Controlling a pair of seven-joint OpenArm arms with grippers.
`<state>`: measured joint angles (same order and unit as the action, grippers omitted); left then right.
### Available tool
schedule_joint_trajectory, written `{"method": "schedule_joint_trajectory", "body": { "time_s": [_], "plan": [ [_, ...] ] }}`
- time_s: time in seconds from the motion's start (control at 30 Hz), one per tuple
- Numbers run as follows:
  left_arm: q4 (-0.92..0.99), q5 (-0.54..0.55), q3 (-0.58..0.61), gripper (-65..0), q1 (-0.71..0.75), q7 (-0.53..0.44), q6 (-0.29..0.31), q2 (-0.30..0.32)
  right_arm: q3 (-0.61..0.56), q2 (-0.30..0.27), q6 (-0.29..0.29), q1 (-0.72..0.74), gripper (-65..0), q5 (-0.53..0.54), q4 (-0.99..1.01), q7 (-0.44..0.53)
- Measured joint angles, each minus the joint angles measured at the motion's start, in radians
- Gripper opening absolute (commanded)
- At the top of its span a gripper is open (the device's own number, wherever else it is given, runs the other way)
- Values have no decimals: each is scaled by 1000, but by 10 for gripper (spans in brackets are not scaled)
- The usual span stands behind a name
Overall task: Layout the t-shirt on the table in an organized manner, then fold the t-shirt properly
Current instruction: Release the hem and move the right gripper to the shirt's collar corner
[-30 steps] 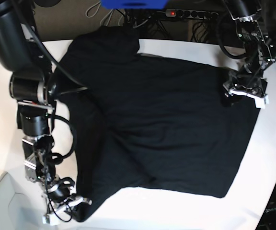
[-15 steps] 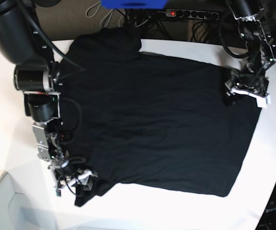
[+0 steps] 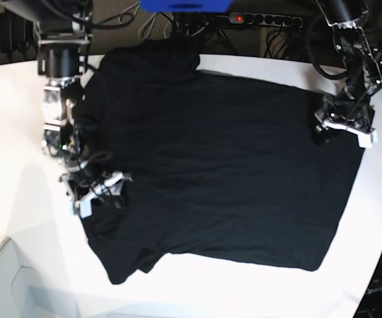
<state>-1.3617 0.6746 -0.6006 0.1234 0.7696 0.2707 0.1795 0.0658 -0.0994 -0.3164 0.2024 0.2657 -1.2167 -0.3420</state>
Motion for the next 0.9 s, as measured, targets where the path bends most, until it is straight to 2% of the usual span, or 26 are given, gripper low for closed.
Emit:
{"method": "schedule_joint_trajectory", "body": {
  "time_s": [0.1,0.2,0.43,0.77,0.9],
  "plan": [
    [0,-1,0,-319,-2,-2,-1,-4,-6,26,-4,-71,-216,0,-11,-14],
    [-22,-15,1,-319,-1,15,-8,-7,-3,15,-9,-87,-216,4,18,9],
    [-118,-34,2,-319,9,41,-21,-33,-1,-34,-19,13,-216,5,153,29],
    [-236,-35,0,-319,96,45,-21,-31,-1,-55,-15,217,-215,0,374,1],
    [-279,-31,0,-319,113,41,-20,-26,-1,-56,-14,243,-215,-4,411,66]
  ]
}}
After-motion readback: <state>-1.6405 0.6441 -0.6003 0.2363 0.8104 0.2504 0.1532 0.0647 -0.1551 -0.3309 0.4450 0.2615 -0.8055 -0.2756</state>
